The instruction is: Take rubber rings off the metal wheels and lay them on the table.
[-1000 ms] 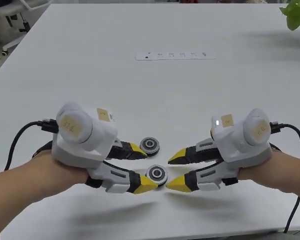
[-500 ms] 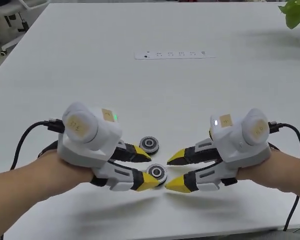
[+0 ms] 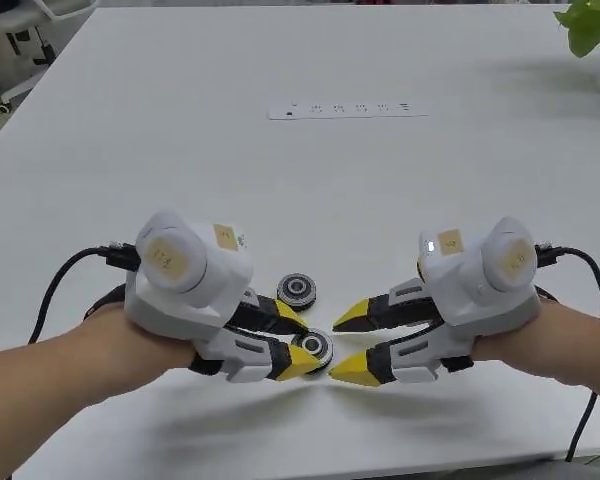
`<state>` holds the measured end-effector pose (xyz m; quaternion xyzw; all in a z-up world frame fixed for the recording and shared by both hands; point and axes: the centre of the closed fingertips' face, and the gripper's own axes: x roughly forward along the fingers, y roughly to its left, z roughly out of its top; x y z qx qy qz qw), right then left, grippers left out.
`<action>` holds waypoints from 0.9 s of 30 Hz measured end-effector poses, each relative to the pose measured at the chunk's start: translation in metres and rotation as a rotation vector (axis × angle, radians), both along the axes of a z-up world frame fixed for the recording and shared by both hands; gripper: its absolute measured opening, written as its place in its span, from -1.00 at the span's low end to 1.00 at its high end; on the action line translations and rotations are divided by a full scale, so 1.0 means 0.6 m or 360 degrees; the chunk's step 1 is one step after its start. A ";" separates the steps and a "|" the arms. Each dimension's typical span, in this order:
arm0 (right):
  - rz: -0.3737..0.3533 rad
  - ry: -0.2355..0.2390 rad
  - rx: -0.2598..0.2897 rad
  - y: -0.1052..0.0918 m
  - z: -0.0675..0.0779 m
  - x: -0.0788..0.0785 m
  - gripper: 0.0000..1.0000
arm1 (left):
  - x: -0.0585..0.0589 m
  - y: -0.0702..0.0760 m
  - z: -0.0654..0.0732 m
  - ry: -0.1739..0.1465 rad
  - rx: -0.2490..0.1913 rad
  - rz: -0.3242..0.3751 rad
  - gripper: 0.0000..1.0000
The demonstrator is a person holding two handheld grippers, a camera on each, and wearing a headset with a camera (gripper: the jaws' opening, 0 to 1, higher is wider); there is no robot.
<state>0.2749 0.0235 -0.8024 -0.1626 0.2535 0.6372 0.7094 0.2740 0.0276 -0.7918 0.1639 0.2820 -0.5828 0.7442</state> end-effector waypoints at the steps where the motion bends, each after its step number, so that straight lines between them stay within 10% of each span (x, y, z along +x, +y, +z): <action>1: 0.0001 0.0000 -0.0001 0.000 0.000 0.000 -0.44 | 0.001 -0.001 0.001 -0.0009 -0.0005 0.0000 -0.55; 27: -0.0001 0.0021 0.0026 0.011 0.004 0.002 -0.47 | 0.007 0.000 -0.001 -0.0137 0.0014 0.0014 -0.72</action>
